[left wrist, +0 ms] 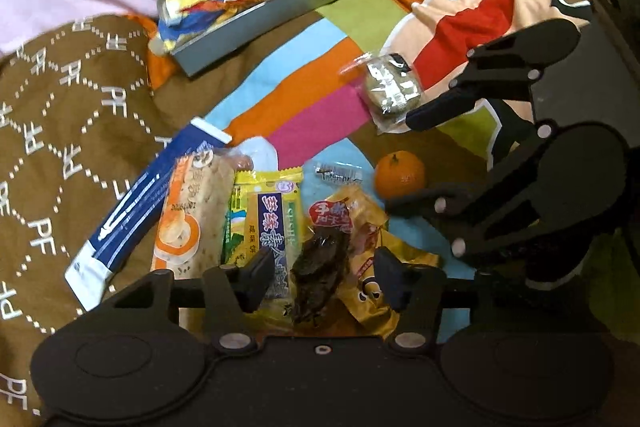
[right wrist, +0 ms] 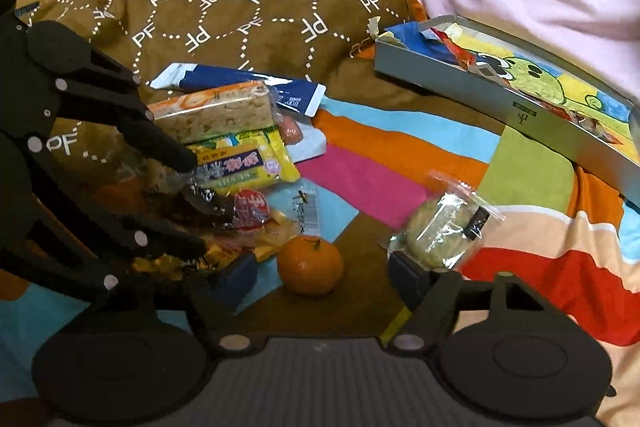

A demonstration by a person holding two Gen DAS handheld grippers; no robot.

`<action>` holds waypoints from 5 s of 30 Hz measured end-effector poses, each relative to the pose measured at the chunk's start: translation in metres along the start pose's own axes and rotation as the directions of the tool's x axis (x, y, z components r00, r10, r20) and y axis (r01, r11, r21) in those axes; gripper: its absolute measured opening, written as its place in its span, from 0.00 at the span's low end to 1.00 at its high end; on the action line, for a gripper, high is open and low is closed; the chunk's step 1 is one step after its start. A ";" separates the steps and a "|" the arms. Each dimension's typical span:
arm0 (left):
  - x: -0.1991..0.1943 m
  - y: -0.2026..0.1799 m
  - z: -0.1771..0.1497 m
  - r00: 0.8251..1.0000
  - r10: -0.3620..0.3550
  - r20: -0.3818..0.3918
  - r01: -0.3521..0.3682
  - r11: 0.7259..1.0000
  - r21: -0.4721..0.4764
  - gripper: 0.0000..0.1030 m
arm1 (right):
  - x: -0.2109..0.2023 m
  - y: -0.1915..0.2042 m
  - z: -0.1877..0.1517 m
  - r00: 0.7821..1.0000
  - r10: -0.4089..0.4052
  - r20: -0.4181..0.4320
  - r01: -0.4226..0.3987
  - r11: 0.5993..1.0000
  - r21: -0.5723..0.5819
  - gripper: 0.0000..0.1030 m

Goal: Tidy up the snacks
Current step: 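Grasp the brown jerky packet with the left tool while the right tool reaches the orange, then carry the jerky packet and orange over the grey tray with both tools, then open the left tool over the tray while the right tool releases the orange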

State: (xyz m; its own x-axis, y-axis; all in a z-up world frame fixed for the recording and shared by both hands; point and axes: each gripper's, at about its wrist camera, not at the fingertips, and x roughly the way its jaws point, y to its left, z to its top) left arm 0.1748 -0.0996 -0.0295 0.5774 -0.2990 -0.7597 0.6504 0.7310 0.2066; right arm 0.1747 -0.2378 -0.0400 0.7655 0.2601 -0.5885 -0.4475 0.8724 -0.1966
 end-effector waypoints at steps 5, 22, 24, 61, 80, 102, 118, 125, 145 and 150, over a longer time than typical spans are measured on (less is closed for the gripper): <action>0.005 0.012 0.005 0.998 -0.046 -0.045 0.042 0.996 -0.079 0.57 | 0.006 -0.005 0.001 1.000 0.021 -0.022 -0.020 0.999 0.030 0.55; 0.012 -0.015 0.018 0.981 -0.152 -0.120 0.128 0.974 -0.188 0.58 | 0.000 -0.034 0.003 0.994 0.047 -0.099 -0.030 0.985 0.172 0.39; 0.015 -0.017 0.021 0.982 -0.141 -0.122 0.118 0.977 -0.180 0.60 | -0.003 -0.041 0.002 0.994 0.054 -0.099 -0.035 0.982 0.184 0.39; -0.021 -0.011 0.071 1.000 -0.019 -0.022 0.012 0.960 -0.281 0.45 | -0.048 -0.067 0.002 0.988 -0.087 0.130 0.050 0.963 0.265 0.39; 0.009 0.011 0.216 0.941 0.207 0.267 -0.056 0.875 -0.481 0.45 | -0.065 -0.147 0.007 0.810 -0.485 0.331 0.299 0.826 0.478 0.40; 0.093 0.035 0.261 0.918 0.275 0.286 -0.068 0.819 -0.570 0.46 | -0.020 -0.186 0.026 0.767 -0.569 0.296 0.382 0.777 0.500 0.40; 0.117 0.034 0.264 0.927 0.280 0.251 -0.098 0.824 -0.558 0.47 | -0.008 -0.187 0.027 0.792 -0.555 0.255 0.394 0.782 0.482 0.41; 0.112 0.033 0.261 0.920 0.297 0.255 -0.107 0.817 -0.566 0.70 | -0.009 -0.186 0.029 0.796 -0.549 0.253 0.389 0.786 0.481 0.58; 0.015 0.024 0.226 0.852 0.373 0.367 -0.106 0.810 -0.576 0.99 | -0.053 -0.145 0.044 0.729 -0.599 0.331 0.444 0.782 0.438 1.00; -0.020 0.019 0.207 0.841 0.385 0.381 -0.117 0.816 -0.565 0.99 | -0.080 -0.131 0.039 0.705 -0.606 0.368 0.428 0.777 0.461 1.00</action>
State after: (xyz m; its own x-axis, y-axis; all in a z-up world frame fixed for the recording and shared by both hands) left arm 0.2774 -0.2068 0.1166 0.9238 -0.2038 -0.3242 0.1841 0.9787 -0.0908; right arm 0.1904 -0.3566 0.0630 0.9811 -0.1933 -0.0073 0.1928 0.9803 -0.0437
